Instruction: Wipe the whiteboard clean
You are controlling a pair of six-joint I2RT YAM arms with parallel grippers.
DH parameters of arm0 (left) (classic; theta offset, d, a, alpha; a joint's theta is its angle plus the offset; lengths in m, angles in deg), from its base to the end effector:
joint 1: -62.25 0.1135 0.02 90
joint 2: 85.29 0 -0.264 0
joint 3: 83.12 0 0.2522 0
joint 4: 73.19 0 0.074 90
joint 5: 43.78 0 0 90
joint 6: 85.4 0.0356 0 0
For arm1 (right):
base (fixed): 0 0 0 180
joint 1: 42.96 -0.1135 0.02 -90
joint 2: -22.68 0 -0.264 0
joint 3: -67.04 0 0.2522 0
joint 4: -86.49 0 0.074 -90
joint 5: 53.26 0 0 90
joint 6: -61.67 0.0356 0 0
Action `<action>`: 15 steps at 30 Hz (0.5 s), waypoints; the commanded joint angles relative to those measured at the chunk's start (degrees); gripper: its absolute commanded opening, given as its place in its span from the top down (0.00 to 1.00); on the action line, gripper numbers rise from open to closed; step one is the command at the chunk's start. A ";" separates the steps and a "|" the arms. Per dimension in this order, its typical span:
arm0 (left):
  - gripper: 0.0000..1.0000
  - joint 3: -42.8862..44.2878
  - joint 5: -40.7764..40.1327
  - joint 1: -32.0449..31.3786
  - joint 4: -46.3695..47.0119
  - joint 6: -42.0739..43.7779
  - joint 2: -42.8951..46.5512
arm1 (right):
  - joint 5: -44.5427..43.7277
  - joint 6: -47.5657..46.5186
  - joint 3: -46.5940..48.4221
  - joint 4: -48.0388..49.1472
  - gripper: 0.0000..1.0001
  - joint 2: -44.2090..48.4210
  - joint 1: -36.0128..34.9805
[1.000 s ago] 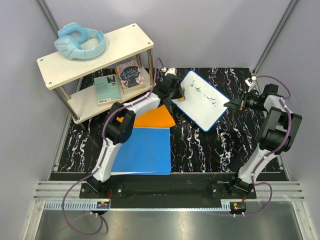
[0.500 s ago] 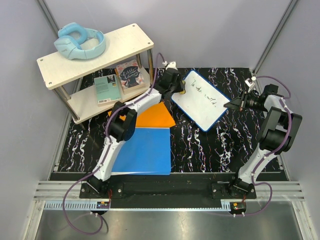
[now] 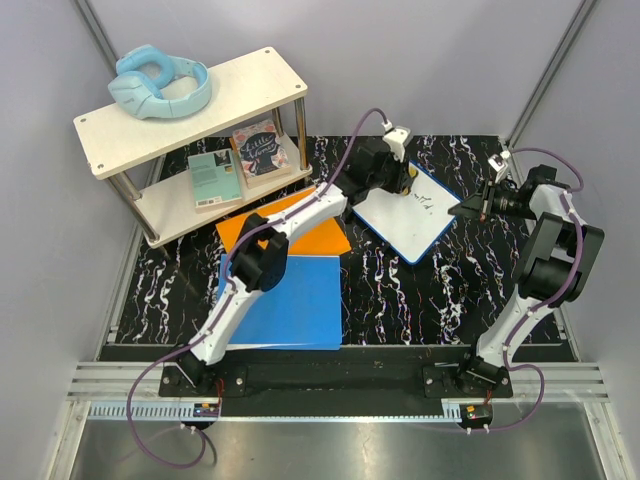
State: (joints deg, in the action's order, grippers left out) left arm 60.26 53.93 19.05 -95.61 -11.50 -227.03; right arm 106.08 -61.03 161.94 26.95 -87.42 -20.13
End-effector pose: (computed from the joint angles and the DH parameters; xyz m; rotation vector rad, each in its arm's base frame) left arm 0.4207 -0.4016 0.2454 0.5637 1.9386 -0.8066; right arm 0.3603 -0.1155 0.2118 -0.3749 2.0776 1.1554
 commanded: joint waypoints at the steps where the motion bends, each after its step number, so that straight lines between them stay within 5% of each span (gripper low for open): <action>1: 1.00 -3.41 6.01 -3.64 -2.58 7.92 1.02 | -1.75 -4.12 1.91 -2.56 1.00 -0.55 -1.21; 15: 1.00 -0.16 -2.70 -13.84 -6.89 22.25 -1.00 | -1.49 -3.68 2.18 -2.65 1.00 -0.37 -1.30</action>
State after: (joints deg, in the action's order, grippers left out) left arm 59.49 50.49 7.77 -99.50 5.99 -226.68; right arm 104.70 -60.93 162.25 26.12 -88.03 -19.61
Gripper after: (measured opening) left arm 0.285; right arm 0.033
